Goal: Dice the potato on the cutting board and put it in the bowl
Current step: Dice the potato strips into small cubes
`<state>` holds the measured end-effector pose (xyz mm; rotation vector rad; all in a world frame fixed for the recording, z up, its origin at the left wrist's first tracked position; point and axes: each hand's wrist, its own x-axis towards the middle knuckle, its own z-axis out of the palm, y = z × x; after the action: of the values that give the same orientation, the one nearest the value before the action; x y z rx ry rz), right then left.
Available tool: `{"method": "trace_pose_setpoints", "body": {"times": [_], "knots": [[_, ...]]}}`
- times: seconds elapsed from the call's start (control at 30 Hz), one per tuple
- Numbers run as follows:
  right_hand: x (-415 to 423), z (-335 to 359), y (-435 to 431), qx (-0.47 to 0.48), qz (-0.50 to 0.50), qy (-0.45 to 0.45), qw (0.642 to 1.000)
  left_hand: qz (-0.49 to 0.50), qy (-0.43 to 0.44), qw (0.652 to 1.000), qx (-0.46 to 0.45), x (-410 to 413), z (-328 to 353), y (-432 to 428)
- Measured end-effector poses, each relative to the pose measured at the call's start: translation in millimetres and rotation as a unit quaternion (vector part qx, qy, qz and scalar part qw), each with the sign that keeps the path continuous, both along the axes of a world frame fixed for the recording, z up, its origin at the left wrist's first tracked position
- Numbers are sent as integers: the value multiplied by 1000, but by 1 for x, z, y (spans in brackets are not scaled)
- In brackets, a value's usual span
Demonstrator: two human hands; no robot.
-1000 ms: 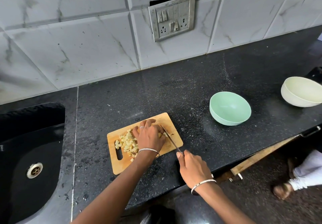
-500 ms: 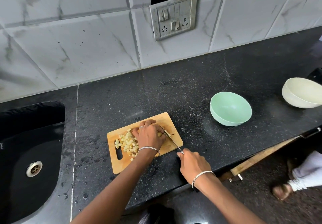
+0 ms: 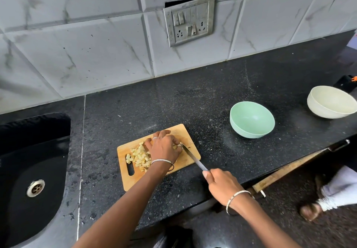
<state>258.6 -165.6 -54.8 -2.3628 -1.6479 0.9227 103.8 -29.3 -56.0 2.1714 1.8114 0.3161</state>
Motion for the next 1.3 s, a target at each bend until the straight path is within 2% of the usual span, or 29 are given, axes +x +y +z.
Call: {"method": "trace_pose_setpoints", "body": {"times": [0.17, 0.3, 0.67, 0.9, 1.03, 1.3], "knots": [[6, 11, -3, 51, -36, 13, 998, -38, -3, 999, -6, -1, 4, -1], [-5, 11, 0, 38, -51, 21, 998, -72, 31, 997, 3, 1, 5, -1], [-25, -2, -2, 39, -38, 16, 998, -34, -23, 999, 16, 4, -3, -5], [-23, -2, -1, 37, -36, 16, 999, -51, 10, 999, 2, 2, 1, -2], [-27, -3, 1, 42, -28, 20, 999, -45, -8, 999, -10, 4, 5, -1], [-37, -2, -1, 55, 15, -129, 990, -23, 15, 1000, 0, 4, 4, 4]]}}
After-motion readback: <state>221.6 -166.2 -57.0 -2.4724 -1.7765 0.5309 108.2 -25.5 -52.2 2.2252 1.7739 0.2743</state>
